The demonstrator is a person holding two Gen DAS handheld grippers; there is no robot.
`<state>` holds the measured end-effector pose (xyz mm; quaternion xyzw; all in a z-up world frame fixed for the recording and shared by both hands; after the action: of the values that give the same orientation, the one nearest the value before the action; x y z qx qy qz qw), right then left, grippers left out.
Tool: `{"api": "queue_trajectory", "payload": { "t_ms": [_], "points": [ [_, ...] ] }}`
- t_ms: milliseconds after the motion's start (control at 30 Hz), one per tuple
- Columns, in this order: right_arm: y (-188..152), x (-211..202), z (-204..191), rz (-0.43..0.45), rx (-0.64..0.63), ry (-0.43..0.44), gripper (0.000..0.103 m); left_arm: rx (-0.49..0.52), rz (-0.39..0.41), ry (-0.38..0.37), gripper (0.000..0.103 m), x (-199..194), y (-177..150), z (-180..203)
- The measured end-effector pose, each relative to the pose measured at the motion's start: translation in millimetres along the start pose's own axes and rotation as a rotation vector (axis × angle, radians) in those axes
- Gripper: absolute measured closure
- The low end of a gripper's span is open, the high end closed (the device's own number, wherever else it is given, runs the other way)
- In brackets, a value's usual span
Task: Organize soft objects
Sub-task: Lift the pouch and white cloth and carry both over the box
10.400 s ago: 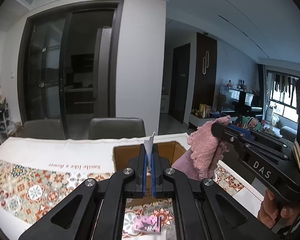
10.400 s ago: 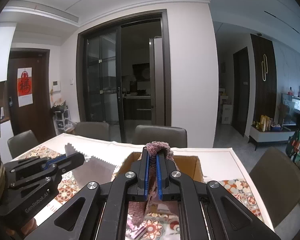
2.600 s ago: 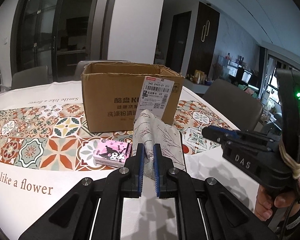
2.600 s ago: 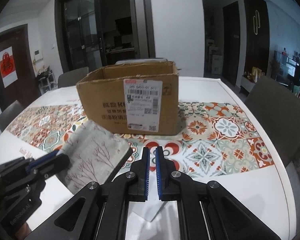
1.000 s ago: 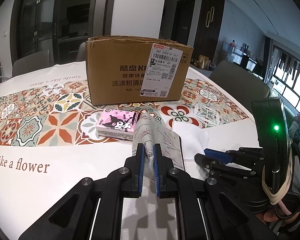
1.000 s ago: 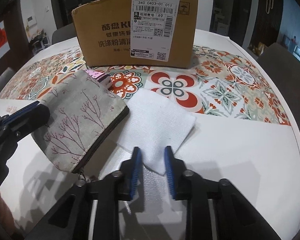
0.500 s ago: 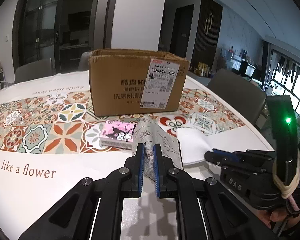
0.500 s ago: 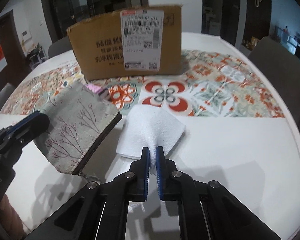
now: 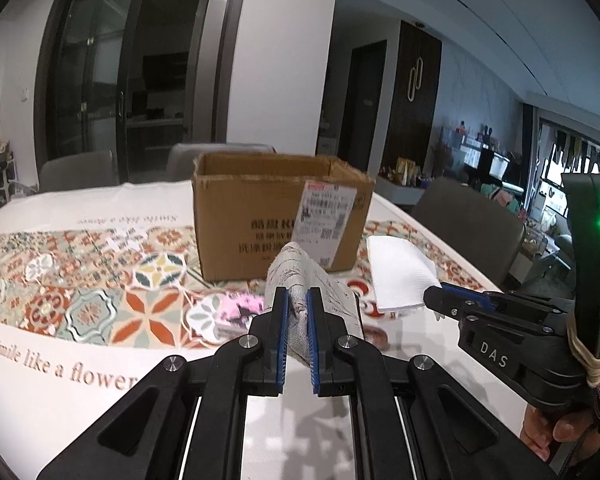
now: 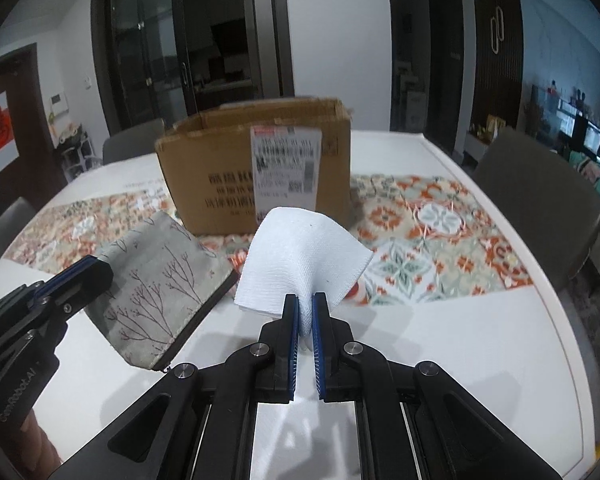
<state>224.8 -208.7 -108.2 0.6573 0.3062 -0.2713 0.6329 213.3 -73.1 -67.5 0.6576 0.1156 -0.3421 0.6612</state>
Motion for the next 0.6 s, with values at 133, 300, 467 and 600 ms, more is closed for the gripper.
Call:
{"api": "queue_trajectory", "payload": {
  "t_ms": [133, 300, 467, 600],
  "points": [
    [17, -14, -5, 0.054, 0.0, 0.012, 0.095, 0.004, 0.043, 0.012, 0.094, -9, 14, -4],
    [37, -30, -11, 0.117, 0.003, 0.025, 0.095, -0.007, 0.077, 0.011, 0.095, -18, 32, -9],
    [55, -45, -19, 0.171, -0.007, 0.045, 0.095, -0.004, 0.114, 0.029, 0.095, -28, 52, -13],
    [70, -55, -24, 0.211, -0.017, 0.055, 0.095, -0.007, 0.131, 0.031, 0.095, -33, 65, -16]
  ]
}}
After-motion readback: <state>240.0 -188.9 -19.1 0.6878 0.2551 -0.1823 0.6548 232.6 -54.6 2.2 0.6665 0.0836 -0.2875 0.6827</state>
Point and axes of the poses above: each gripper's, at about its wrist camera, not at the fingertips, and x roughly the way its jaws point, z to its right, y to its top, the point moved 10 cm from there along x, roughly the way its jaws point, and after that the axes turned 10 degrees about -z, right-handed, at the moved point
